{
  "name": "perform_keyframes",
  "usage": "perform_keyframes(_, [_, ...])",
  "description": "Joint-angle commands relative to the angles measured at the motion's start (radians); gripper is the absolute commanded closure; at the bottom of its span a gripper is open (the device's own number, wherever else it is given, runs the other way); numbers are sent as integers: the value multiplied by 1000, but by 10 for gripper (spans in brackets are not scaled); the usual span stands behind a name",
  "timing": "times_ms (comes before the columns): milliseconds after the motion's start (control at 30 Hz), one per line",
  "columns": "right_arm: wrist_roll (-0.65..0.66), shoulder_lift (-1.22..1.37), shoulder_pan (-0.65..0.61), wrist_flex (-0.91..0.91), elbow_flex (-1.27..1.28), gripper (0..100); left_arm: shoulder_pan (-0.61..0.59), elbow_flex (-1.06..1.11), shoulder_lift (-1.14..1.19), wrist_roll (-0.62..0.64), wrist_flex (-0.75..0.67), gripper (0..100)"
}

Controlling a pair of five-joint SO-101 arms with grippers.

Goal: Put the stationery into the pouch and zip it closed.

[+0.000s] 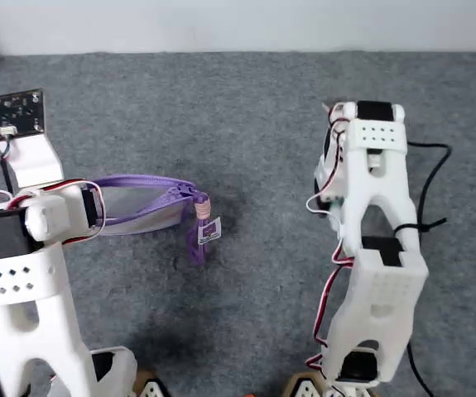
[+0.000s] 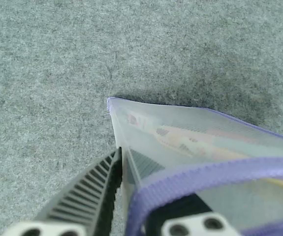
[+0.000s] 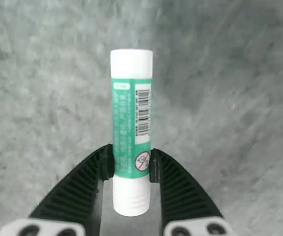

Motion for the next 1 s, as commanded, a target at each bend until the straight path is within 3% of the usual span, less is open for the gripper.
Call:
perform_keyframes(0, [-15, -96, -2, -31, 91, 991, -2, -5, -3, -2, -2, 987])
perform_keyframes(467, [-14, -311, -33, -398, 531, 987, 0, -4, -101, -2, 3, 987])
perform_keyframes(600, [-15, -325, -54, -377, 540, 946, 0, -4, -104, -2, 3, 987])
perform_keyframes(767, [-72, -360, -108, -278, 491, 767, 0, -4, -106, -2, 3, 987])
perform_keyframes(967, [-77, -381, -179, -259, 405, 777, -2, -4, -106, -2, 5, 987])
